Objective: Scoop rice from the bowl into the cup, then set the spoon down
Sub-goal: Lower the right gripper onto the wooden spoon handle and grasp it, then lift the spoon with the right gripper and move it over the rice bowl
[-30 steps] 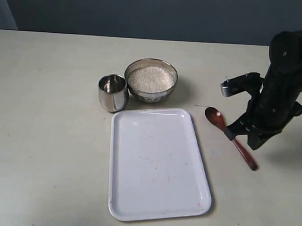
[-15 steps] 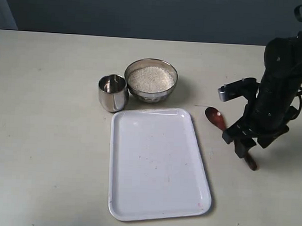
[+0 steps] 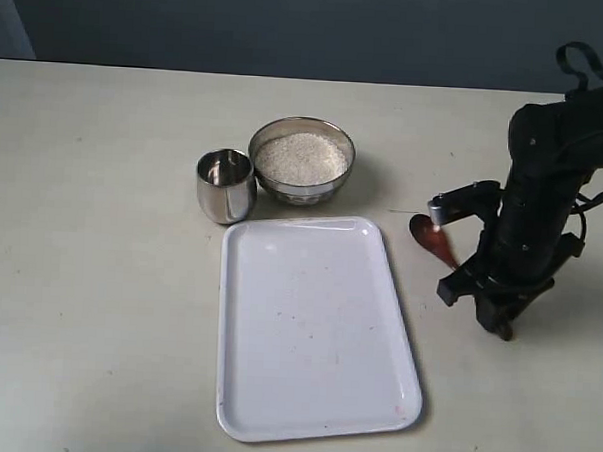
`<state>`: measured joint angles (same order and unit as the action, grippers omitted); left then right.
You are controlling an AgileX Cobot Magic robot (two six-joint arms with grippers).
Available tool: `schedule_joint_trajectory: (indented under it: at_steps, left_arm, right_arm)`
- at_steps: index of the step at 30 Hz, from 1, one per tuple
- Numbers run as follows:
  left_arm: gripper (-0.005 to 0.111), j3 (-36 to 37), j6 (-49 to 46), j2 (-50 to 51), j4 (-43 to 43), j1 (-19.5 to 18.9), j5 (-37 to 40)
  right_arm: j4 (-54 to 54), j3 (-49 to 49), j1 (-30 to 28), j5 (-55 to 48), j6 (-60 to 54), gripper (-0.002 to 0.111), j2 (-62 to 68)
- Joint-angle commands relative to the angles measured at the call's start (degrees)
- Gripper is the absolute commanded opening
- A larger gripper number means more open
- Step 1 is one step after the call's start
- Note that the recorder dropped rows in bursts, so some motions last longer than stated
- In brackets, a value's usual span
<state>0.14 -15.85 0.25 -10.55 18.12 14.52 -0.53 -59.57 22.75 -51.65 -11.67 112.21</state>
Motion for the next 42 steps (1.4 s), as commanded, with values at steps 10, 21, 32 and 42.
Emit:
schedule_joint_trajectory:
  at_steps: [10, 21, 32, 42]
  left_arm:
    - [0.001, -0.1, 0.3, -0.2, 0.1, 0.3, -0.8]
    - [0.001, -0.1, 0.3, -0.2, 0.1, 0.3, -0.8]
    - [0.001, -0.1, 0.3, -0.2, 0.1, 0.3, -0.8]
    - [0.001, -0.1, 0.3, -0.2, 0.1, 0.3, -0.8]
  right_arm:
    - [0.5, -0.2, 0.0, -4.6, -2.3, -0.001, -0.2]
    - [-13.9, -0.6, 5.0, -5.4, -4.4, -0.001, -12.6]
    - [-43.0, -9.1, 18.9, -14.6, -3.7, -0.001, -14.3]
    - [-66.4, -11.7, 26.5, -8.6, 1.5, -0.001, -7.9]
